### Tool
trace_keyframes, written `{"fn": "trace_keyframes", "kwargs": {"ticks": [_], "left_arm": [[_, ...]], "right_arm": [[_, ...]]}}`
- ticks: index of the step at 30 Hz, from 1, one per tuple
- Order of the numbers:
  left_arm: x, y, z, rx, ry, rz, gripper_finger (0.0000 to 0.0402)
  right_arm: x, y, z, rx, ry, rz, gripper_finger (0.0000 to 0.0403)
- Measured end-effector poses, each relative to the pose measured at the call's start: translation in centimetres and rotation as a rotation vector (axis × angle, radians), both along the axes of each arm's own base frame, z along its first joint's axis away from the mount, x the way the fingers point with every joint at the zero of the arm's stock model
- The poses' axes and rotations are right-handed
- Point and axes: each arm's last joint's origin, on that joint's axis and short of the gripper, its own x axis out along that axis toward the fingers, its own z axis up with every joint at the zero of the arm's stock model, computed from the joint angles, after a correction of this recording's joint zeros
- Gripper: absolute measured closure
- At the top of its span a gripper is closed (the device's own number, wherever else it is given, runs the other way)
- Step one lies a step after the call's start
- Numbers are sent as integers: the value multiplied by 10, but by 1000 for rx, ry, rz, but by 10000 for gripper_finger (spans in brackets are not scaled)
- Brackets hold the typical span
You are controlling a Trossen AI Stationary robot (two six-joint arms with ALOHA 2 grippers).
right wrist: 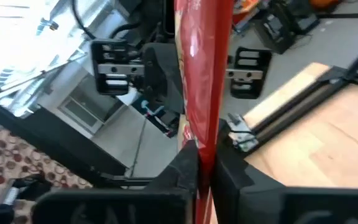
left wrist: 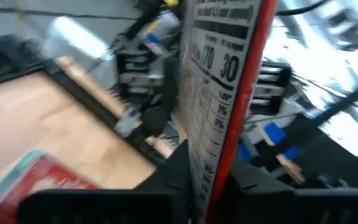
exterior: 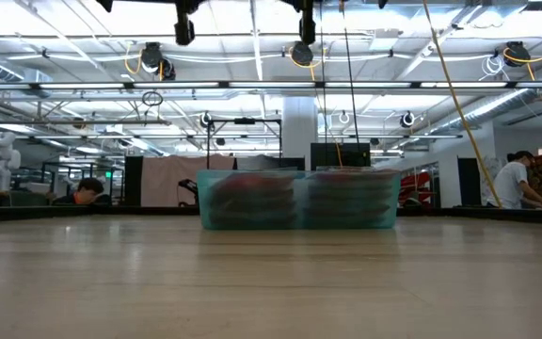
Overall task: Sort popcorn bags into baskets
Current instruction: Put the red popcorn bag into the green bin
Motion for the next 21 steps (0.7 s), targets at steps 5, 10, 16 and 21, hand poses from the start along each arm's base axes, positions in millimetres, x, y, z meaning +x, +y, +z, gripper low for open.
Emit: {"fn": "trace_keyframes", "kwargs": {"ticks": [5,10,16,21], "left_arm": [[-1,1,-13,-47,123,62,279],[-7,1,-31,-78,315,134,202],[-15,-5,-49,-86,542,231,168],[-14,-15,-50,-71,561,195,190]], "right_arm": [[-4,-15,-9,41,78,-45,386],[-9,-27,-24,158,202,-73,393],[-8,-33,-54,226,322,-57,395],[-10,-26,-93,348,368,-56,391]]}}
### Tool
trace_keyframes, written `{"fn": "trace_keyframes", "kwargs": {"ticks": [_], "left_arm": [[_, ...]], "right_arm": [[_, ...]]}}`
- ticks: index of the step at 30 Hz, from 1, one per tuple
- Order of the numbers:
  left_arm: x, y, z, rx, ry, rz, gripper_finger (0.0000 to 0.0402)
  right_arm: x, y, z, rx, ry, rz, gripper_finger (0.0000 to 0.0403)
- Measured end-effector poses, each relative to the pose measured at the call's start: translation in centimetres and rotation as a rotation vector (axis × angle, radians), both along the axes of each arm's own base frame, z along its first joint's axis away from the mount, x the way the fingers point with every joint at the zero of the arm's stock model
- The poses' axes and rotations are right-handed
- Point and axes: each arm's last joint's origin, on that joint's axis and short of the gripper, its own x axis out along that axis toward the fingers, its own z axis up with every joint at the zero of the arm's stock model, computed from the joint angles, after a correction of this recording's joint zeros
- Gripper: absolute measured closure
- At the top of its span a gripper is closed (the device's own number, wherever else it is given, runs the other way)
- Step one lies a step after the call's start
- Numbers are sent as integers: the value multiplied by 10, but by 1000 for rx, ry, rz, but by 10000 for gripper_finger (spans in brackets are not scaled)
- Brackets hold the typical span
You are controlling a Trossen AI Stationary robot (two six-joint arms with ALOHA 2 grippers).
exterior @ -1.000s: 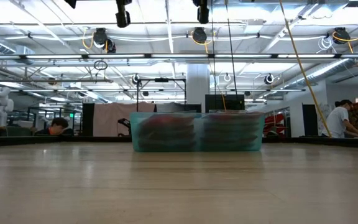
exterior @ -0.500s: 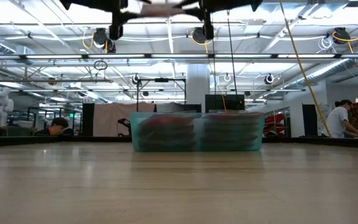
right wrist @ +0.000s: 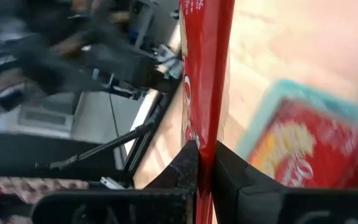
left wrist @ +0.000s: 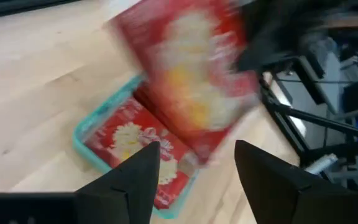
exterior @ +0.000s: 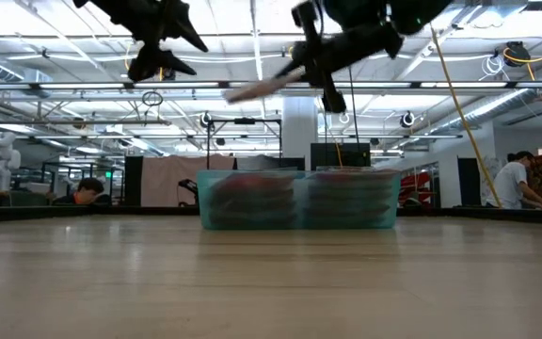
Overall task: Sort popcorn bags into baskets
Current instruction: Put the red popcorn bag into the green bin
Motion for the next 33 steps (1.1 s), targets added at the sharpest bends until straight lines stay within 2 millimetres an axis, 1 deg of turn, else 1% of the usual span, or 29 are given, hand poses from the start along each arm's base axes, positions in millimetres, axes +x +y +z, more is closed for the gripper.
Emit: {"fn": "trace_keyframes", "kwargs": {"ticks": [2,4,7,10,15,18,22,26,29,33], "left_arm": [[1,-4,2,-1,-16,-16,201],[0,-8,4,-2,-23,-27,212],[-1,-10,6,-1,-36,-30,225],[-4,-11,8,1,-43,-33,234],[-6,-13,9,16,-45,-47,235],[-6,-15,11,37,-51,-70,230],[-5,-17,10,45,-49,-91,229],[-4,-19,10,35,-56,-109,229],[-4,-22,11,27,-63,-124,229],[-6,-28,14,26,-79,-146,229]], "right_arm": [[-2,4,-21,75,7,-26,391],[-5,10,-38,136,-24,-46,391],[-7,20,-51,211,-90,-97,391],[-8,31,-62,254,-50,-138,393],[-7,43,-72,276,45,-145,399],[-3,51,-78,326,72,-145,399],[14,54,-81,330,111,-122,400],[31,47,-87,337,152,-82,401],[35,41,-90,342,174,-88,400],[31,37,-95,343,221,-120,395]]}}
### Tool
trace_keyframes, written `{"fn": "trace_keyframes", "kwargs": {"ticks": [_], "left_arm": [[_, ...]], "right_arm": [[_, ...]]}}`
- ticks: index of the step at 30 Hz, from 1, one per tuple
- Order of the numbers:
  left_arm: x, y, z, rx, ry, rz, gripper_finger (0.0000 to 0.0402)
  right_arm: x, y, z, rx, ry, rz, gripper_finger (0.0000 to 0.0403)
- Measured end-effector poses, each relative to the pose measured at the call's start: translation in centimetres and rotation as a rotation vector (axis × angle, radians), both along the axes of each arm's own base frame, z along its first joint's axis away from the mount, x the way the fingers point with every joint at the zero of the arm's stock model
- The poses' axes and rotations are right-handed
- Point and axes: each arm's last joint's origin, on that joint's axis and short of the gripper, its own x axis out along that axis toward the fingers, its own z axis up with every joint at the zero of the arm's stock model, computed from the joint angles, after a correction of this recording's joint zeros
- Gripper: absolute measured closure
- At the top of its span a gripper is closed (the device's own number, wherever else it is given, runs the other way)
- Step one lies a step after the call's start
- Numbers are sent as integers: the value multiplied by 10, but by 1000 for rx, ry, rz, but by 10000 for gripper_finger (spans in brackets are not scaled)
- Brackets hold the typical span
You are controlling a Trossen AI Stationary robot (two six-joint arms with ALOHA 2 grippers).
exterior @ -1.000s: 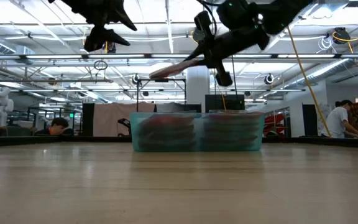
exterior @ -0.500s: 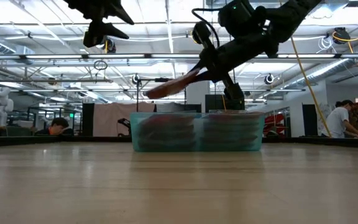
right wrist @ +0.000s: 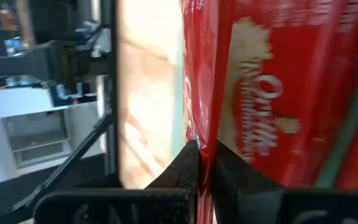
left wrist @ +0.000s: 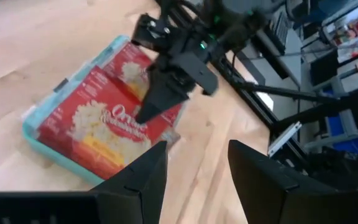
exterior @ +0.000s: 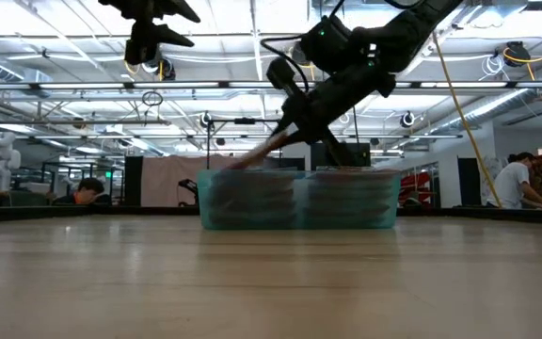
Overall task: Sort popcorn bags into baskets
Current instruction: Put the red popcorn bag into the green bin
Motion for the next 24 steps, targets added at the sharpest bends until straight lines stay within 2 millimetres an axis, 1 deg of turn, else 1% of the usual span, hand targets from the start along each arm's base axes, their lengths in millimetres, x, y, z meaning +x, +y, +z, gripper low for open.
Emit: {"fn": "trace_keyframes", "kwargs": {"ticks": [2,6,9,12,18,21,24], "left_arm": [[-1,-3,0,-2,4,-14,229],[-1,-8,1,9,-2,-39,229],[0,-10,1,11,-3,-48,229],[0,-10,1,23,-5,-55,229],[-1,-11,3,20,-15,-79,229],[-5,-15,6,11,-34,-113,229],[-11,-19,12,26,-65,-124,229]], "right_arm": [[-3,-2,-4,8,29,-7,395],[-3,-4,-3,4,21,-15,393],[-3,-3,-4,-6,26,-24,384],[-3,-2,-4,-18,26,-14,362],[-9,-3,-8,-39,97,10,309],[-12,-7,1,-51,74,3,292],[-11,-8,9,-62,44,-2,285]]}}
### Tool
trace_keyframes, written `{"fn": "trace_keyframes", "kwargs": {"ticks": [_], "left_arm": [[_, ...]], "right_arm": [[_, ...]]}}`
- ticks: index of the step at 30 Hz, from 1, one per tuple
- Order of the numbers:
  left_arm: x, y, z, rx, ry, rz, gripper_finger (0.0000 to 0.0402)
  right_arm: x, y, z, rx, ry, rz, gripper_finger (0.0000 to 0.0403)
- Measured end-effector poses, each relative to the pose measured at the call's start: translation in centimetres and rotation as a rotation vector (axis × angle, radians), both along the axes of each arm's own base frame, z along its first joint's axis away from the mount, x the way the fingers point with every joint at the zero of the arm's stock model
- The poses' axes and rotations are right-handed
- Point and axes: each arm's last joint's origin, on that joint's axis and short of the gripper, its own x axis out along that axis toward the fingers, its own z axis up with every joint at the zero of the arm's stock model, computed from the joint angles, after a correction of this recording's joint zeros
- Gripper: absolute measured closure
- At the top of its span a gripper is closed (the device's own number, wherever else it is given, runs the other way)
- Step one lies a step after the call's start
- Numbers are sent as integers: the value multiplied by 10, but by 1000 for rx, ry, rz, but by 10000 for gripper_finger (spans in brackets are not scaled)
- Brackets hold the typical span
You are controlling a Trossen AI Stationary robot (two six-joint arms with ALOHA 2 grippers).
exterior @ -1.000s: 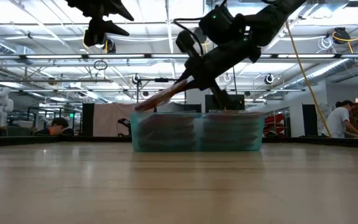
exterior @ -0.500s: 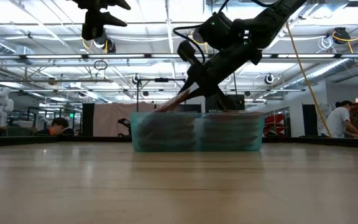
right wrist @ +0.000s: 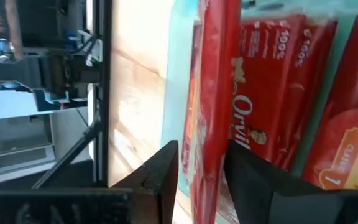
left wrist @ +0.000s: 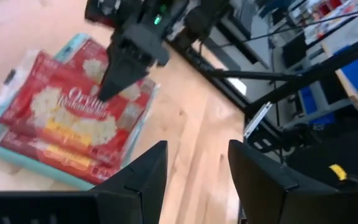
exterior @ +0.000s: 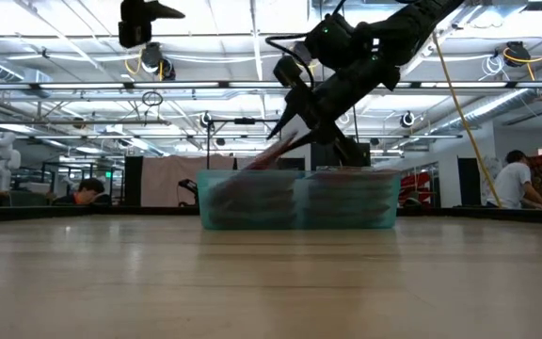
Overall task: Sort popcorn bags into baskets
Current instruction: Put the red popcorn bag into the green bin, then return to Home Position
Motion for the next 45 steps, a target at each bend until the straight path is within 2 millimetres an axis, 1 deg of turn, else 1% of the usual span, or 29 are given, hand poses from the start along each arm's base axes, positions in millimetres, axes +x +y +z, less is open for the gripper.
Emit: {"fn": "trace_keyframes", "kwargs": {"ticks": [8,10,14,17,19,23,26,30,35,37,39,42,45], "left_arm": [[-18,-9,13,38,-69,15,229],[-21,-12,14,38,-74,4,229],[-26,-17,15,45,-72,-4,229],[-25,-18,14,64,-63,-6,229],[-24,-18,14,112,-63,-21,229],[-21,-15,11,326,-59,-61,229],[-20,-10,14,436,-70,8,229],[-20,-5,16,469,-72,82,229],[-20,-4,17,485,-75,71,232],[-20,-4,17,469,-79,78,245],[-21,-4,18,461,-86,83,267],[-20,-5,18,456,-92,81,317],[-22,-6,15,456,-56,72,379]], "right_arm": [[2,1,-11,14,43,6,284],[2,1,-10,8,36,2,284],[-2,-4,0,-13,10,-12,284],[-5,-5,15,-91,-44,-11,284],[-8,-4,30,-160,-113,4,284],[-17,-2,60,-360,-237,80,284],[-26,0,79,-498,-301,124,286],[-40,4,97,-655,-355,177,300],[-57,7,113,-858,-397,247,330],[-65,9,119,-935,-415,270,346],[-72,12,124,-985,-431,280,365],[-84,15,127,-1022,-444,274,395],[-98,18,124,-1078,-432,270,397]]}}
